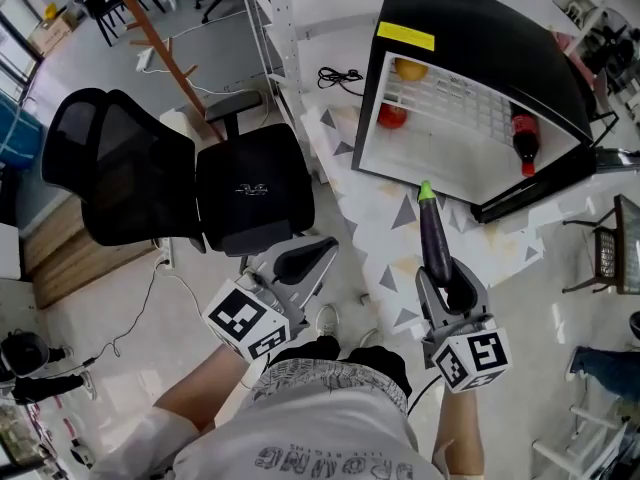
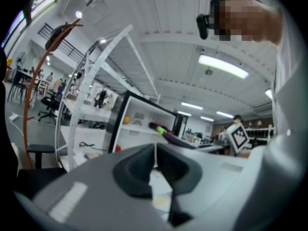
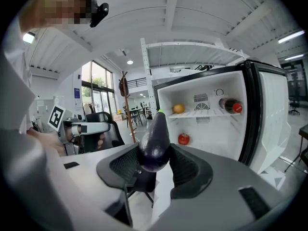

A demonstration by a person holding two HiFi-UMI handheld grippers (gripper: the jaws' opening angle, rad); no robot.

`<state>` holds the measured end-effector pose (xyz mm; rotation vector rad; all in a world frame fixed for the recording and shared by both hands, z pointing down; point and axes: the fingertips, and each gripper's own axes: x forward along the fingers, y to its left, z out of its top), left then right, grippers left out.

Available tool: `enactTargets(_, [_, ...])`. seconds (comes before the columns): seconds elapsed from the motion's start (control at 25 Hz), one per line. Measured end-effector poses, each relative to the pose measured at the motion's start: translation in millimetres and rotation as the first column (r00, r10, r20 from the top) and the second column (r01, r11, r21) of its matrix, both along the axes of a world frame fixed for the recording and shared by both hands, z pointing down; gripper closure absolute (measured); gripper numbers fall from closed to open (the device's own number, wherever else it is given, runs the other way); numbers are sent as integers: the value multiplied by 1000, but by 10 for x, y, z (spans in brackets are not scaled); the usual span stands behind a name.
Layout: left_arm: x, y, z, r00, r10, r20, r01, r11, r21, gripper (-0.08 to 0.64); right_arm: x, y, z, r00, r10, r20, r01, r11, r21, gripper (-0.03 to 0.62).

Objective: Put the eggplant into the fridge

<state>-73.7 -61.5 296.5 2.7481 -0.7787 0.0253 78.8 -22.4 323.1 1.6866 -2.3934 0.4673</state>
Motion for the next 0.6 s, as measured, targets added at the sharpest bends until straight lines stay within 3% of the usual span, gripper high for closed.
enactTargets(0.6, [249, -298, 234, 998, -54, 28, 55, 998, -43, 545, 282, -622, 248, 998, -62, -17, 62, 998, -18, 399])
